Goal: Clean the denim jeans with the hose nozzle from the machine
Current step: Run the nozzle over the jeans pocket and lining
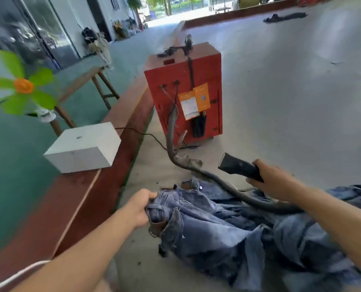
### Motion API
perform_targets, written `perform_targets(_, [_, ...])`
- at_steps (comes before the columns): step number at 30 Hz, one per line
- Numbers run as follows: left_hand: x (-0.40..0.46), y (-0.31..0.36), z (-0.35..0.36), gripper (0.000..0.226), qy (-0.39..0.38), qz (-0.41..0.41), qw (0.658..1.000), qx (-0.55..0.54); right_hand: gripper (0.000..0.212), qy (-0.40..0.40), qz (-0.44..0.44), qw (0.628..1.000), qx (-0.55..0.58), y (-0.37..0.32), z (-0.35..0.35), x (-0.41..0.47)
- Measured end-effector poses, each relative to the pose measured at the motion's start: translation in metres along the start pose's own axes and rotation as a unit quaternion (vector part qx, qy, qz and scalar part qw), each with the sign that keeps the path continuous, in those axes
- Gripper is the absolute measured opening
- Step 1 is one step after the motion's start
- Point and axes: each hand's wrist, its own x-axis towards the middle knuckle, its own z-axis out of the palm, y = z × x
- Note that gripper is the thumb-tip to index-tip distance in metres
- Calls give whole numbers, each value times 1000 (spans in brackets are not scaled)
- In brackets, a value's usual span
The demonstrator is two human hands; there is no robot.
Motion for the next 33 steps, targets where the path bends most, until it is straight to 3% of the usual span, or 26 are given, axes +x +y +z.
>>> perform_targets(2, [17, 1, -2, 41, -53, -81, 995, -6, 35, -26, -25, 999, -34, -4, 2, 8])
perform_targets(4, [30, 2, -3, 45, -99, -108, 988, 46, 37, -35, -54, 997, -46, -14, 0, 13])
perform_targets(6, [37, -2, -7, 47, -123, -102, 985, 64, 42, -31, -78, 996, -39, -25, -3, 12])
perform_targets(10, [46, -24, -25, 17, -87, -23, 996, -25, 40, -40, -99, 993, -52, -45, -4, 0])
perform_targets(13, [45, -33, -38, 29, -130, -7, 986, -107, 36, -46, -132, 988, -69, -59, -1, -11])
perform_targets(17, [34, -41, -51, 35, -191, -55, 977, -81, 37, -55, -172, 982, -63, -84, 0, -28])
perform_targets(23, [25, -73, -45, 27, -160, -125, 976, 80, 40, -77, -172, 977, -103, -105, 8, -42])
perform_targets(25, [26, -75, -43, 23, -147, -101, 982, 57, 37, -94, -164, 975, -120, -103, 8, -43])
perform_targets(29, [19, -81, -41, 38, -204, -109, 972, -36, 36, -115, -154, 972, -135, -92, 8, -42])
perform_targets(33, [18, -86, -35, 35, -135, -24, 991, -8, 33, -164, -132, 957, -201, -76, 20, -33])
